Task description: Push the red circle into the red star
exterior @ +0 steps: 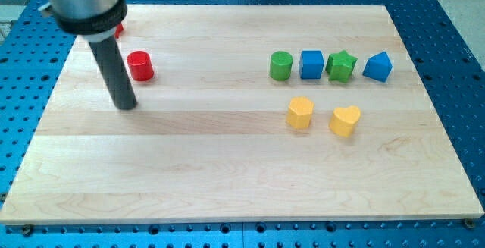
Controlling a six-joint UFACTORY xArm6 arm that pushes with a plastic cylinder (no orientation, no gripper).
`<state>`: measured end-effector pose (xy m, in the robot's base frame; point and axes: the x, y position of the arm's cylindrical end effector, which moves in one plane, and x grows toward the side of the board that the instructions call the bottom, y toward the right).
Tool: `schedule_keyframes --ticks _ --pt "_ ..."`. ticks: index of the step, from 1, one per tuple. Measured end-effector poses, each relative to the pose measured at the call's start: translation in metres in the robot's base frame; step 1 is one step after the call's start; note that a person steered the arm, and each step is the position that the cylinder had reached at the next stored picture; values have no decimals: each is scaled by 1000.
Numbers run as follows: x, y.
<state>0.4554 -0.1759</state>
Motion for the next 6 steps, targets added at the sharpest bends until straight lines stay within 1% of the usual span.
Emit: schedule_keyframes --ticks 1,4,5,6 --pt "-36 28" --pt "-163 -2" --pt "-141 -4" --pt "-144 -23"
